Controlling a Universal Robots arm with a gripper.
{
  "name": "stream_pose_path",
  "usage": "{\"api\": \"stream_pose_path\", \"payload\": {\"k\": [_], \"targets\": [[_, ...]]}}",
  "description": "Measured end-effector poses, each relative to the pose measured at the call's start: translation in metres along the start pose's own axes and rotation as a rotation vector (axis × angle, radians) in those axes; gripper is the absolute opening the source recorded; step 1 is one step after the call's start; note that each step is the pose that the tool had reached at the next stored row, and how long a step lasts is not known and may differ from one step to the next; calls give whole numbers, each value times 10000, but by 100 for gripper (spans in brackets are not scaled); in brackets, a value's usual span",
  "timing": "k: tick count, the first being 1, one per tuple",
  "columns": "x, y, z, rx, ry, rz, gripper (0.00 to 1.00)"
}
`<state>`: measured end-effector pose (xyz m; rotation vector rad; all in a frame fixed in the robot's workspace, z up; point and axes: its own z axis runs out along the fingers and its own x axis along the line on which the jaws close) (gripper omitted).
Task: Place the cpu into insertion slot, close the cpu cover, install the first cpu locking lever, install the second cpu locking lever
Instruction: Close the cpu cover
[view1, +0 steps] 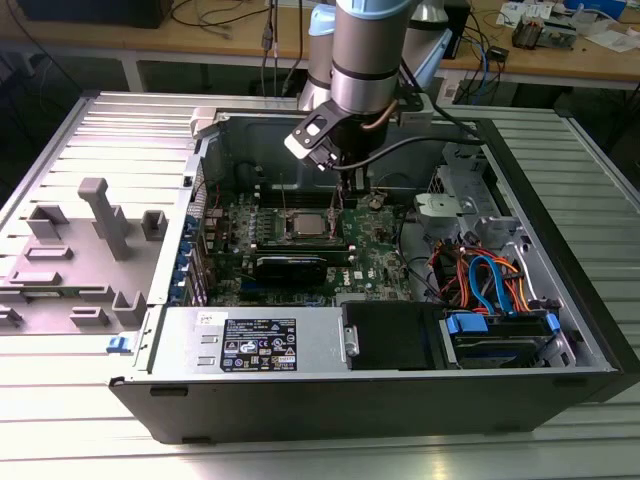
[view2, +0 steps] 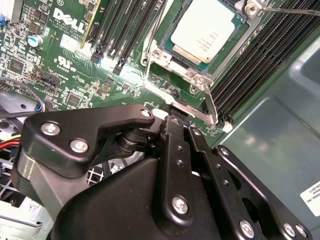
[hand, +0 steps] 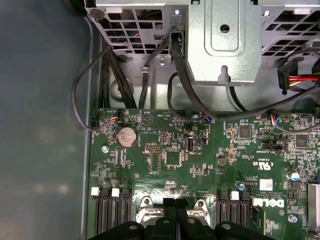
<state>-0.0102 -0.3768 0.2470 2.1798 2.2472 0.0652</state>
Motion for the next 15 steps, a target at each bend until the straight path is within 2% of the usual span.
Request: {"api": "stream_pose_path", "payload": {"k": [15], "targets": [[1,-36,-1,0,-1,0,11]]}}
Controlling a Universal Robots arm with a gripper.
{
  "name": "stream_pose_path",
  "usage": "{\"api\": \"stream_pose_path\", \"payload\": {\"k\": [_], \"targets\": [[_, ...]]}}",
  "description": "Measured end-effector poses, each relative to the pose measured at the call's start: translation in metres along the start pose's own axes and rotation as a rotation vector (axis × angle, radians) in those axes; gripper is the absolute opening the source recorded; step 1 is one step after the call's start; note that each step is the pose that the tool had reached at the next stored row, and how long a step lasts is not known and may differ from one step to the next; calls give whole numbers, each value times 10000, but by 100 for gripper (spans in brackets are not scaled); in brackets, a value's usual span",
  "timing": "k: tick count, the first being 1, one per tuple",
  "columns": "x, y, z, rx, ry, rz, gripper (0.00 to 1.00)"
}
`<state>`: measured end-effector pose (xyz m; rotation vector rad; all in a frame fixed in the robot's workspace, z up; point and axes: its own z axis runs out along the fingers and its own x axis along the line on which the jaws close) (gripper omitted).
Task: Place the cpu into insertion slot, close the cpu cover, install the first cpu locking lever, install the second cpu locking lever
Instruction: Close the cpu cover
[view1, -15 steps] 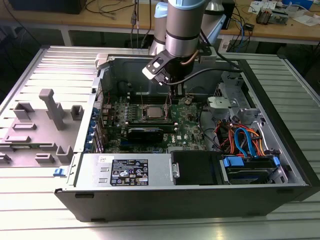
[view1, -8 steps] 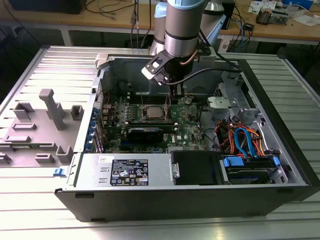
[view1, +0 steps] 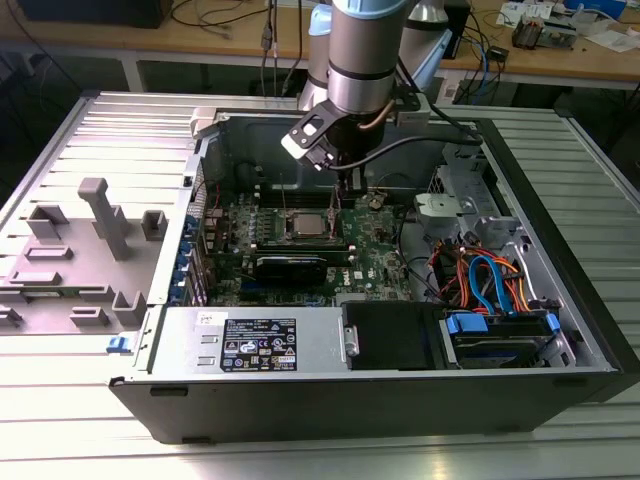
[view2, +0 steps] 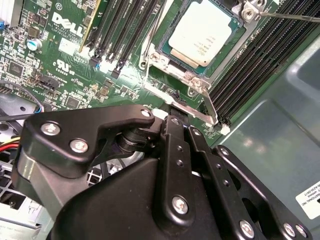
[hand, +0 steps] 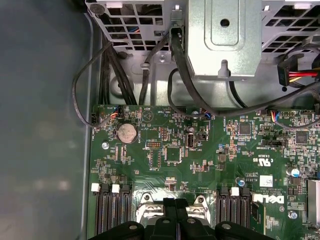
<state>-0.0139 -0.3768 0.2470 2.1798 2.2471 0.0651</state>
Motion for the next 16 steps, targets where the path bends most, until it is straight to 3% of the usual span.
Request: {"api": "stream_pose_path", "payload": {"k": [16], "targets": [[1,-45,-1,0,0,0,11]]}}
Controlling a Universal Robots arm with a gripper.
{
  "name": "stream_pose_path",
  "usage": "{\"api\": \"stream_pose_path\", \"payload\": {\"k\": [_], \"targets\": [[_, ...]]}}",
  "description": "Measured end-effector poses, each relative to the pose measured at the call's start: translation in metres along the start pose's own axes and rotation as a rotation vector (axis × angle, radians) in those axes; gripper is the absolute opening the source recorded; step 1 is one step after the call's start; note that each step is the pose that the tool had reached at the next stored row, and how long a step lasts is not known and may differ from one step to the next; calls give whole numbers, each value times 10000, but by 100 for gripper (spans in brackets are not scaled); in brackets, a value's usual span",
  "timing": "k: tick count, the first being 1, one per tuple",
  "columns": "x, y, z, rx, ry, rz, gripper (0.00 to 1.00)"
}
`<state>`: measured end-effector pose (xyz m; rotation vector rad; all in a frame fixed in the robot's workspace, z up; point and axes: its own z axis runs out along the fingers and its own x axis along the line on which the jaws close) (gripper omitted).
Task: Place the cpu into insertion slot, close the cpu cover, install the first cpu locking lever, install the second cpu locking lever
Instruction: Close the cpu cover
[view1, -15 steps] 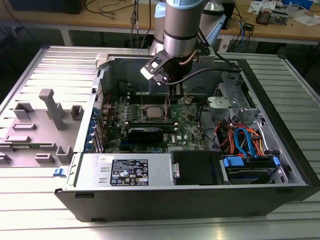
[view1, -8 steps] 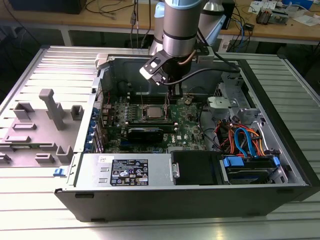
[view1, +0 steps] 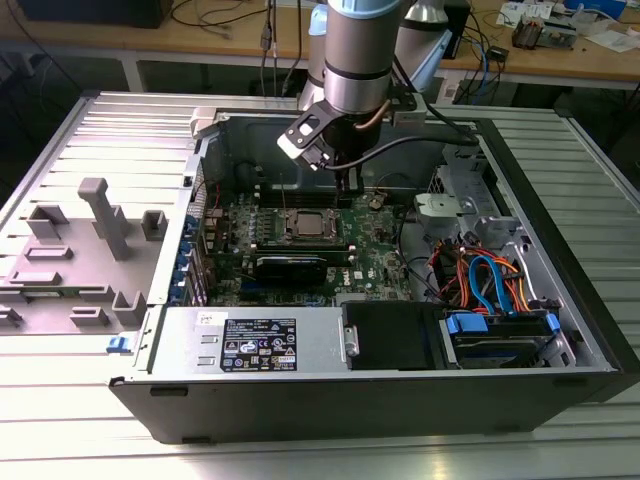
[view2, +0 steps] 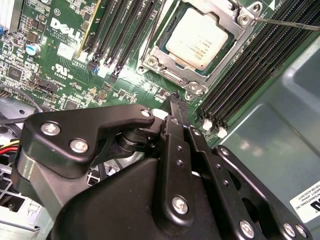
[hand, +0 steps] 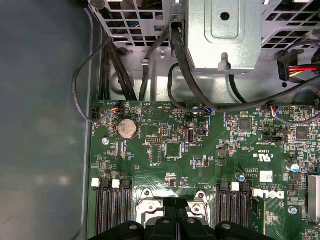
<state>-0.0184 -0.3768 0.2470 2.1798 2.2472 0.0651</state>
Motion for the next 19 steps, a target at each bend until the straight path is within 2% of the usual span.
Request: {"api": "stream_pose_path", "payload": {"k": [3,5,7,14,16,19], "targets": [[0,-3,0,0,1,2,11],[1,-29,2,-1,2,1,11],[3,-96,4,-1,4,0,11],[7,-232,13,0,4,0,11],[8,-257,14,0,3,1,11],[8,-260,14,-1,3,0,11]]}}
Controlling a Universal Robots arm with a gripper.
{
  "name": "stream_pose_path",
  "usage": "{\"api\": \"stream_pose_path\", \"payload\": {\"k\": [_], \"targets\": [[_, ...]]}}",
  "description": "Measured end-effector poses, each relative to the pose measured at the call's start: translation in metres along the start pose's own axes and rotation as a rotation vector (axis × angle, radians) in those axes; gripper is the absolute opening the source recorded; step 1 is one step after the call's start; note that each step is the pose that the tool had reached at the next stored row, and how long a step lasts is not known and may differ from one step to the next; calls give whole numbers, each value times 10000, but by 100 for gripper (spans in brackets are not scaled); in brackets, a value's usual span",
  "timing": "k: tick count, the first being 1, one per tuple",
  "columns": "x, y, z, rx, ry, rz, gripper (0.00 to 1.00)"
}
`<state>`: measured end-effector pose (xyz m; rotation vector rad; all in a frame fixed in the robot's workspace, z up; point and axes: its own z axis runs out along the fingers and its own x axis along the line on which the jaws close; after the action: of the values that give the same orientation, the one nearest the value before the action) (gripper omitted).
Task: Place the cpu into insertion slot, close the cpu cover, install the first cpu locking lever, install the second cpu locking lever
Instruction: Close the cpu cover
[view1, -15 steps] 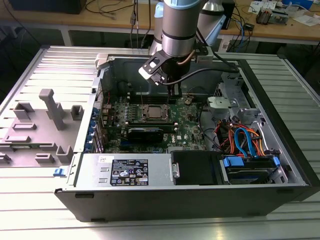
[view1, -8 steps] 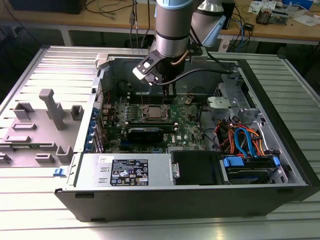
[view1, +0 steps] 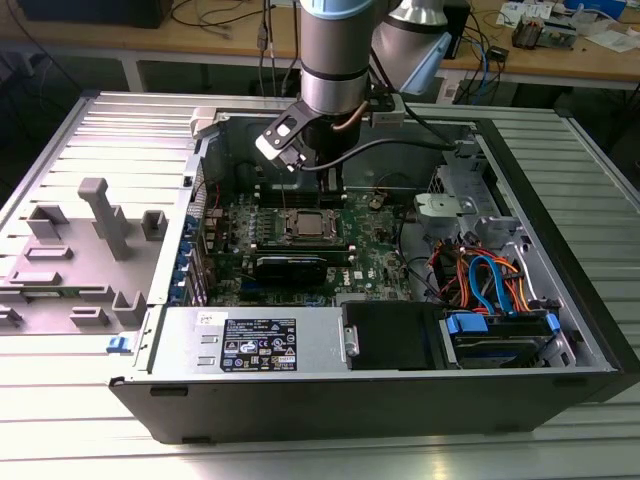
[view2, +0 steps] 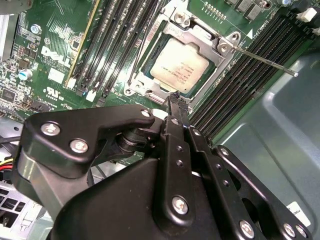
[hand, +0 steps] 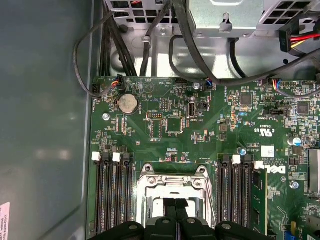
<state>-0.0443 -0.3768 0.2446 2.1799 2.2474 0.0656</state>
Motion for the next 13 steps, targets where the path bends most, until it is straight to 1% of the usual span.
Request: {"api": "stream_pose_path", "payload": {"k": [11,13], "targets": [[0,-4,0,0,0,0,11],[0,-22,2,1,1,-1,11]]}}
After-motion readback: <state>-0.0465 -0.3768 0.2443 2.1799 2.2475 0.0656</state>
